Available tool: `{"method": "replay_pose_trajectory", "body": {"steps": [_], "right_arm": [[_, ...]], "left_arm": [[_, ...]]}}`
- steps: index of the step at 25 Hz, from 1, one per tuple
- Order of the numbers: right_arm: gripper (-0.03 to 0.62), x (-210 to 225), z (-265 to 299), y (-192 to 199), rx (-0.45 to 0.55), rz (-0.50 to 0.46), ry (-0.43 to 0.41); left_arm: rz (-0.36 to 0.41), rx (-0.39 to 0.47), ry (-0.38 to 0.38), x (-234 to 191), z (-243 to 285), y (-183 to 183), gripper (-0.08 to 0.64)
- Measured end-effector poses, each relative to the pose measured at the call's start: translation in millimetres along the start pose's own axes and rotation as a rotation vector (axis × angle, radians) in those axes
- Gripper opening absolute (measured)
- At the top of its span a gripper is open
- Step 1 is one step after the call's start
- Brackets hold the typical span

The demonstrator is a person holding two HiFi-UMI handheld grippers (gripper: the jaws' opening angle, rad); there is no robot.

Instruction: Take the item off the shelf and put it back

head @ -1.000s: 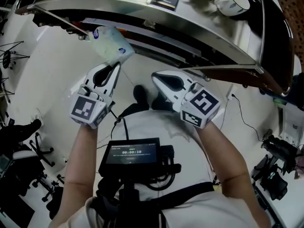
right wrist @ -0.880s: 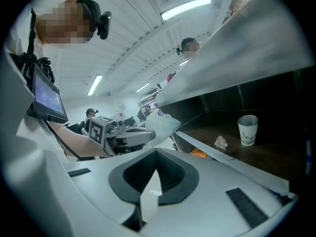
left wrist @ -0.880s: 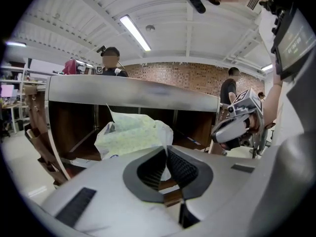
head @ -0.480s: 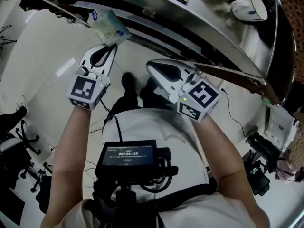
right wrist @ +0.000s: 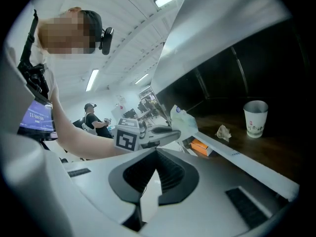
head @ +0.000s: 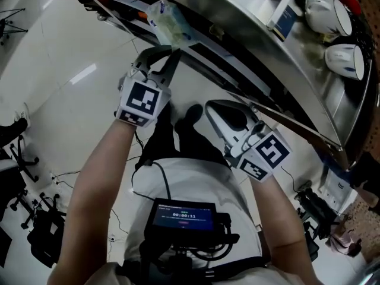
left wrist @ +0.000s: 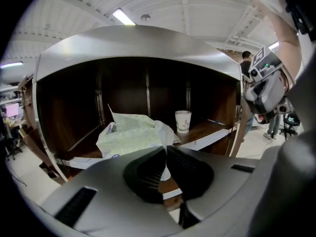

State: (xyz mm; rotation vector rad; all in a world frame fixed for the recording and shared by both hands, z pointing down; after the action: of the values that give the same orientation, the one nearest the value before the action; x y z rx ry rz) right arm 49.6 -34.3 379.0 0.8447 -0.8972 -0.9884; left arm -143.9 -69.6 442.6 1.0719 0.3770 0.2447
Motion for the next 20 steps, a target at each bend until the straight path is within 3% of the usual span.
{"method": "replay_pose_trajectory", "body": {"steps": [8,15,20], "right_arm": [[0.005,-5,2,9,-0.027,0.013,-0.014],[0.005,-4,-7,21,-0.045,0.044,0.014],[0.005,-1,-14,23,-0.047,0.059,0.037]], "left_arm": [[0.069,0.030,-0.034,-26,31,-16,0.014],[0.143,0.002,-0.051,-49,67,-25,0.014],[0.119,-0.023,-0.030,-54,98,-28,0.015]]}}
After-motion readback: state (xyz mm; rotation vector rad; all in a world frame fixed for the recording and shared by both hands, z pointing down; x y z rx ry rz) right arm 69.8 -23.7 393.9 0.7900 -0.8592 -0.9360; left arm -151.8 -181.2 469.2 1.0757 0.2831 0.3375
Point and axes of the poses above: the fingertips, and each gripper's own axes: z forward along the fingers, x to its right, y out of its underside, the point moved 8 cm from there along -z, backward along the fingers, and after that the axes turned 15 degrees about -z, right-handed, at the moved point
